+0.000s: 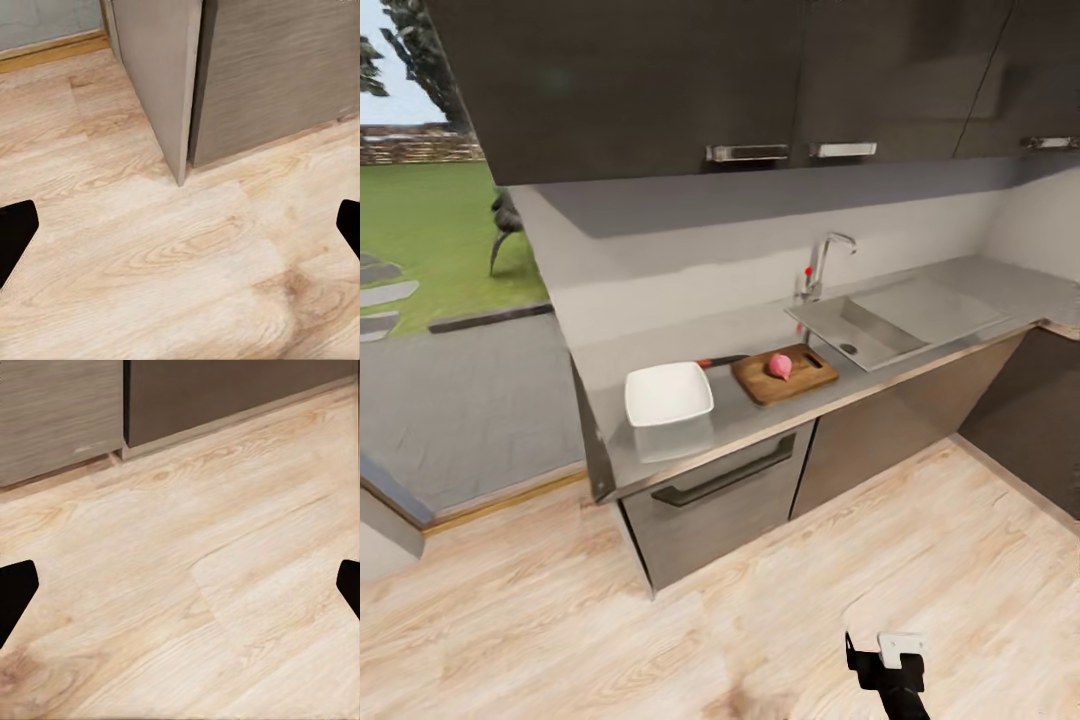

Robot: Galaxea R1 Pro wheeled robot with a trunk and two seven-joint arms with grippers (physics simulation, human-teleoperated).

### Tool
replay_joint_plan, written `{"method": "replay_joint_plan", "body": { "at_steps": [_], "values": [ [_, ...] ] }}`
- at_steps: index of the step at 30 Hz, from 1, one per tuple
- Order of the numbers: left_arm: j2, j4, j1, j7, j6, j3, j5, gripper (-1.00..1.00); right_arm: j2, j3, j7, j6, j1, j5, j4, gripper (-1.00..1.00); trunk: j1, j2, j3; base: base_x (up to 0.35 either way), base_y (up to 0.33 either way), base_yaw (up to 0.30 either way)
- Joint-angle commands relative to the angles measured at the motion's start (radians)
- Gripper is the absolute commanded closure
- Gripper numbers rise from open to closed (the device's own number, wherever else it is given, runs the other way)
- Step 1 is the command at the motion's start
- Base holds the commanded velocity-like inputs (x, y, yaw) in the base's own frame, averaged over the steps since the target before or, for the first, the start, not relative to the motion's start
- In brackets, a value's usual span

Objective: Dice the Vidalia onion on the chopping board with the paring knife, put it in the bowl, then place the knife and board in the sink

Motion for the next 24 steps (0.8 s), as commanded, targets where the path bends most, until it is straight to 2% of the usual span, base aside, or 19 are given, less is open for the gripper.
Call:
{"method": "replay_joint_plan", "body": {
  "at_steps": [1, 24],
  "values": [
    [0.002, 0.0, 0.0, 0.008, -0.003, -0.005, 0.004, -1.0, 0.0, -0.004, -0.005, -0.003, -0.001, 0.011, 0.001, -1.0, 0.001, -0.002, -0.001, 0.0, 0.315, -0.248],
    [0.002, 0.003, 0.0, 0.007, -0.003, -0.005, 0.004, -1.0, 0.0, -0.004, -0.005, -0.002, -0.001, 0.01, 0.002, -1.0, 0.001, -0.002, 0.013, 0.0, 0.315, -0.264]
  ]
}}
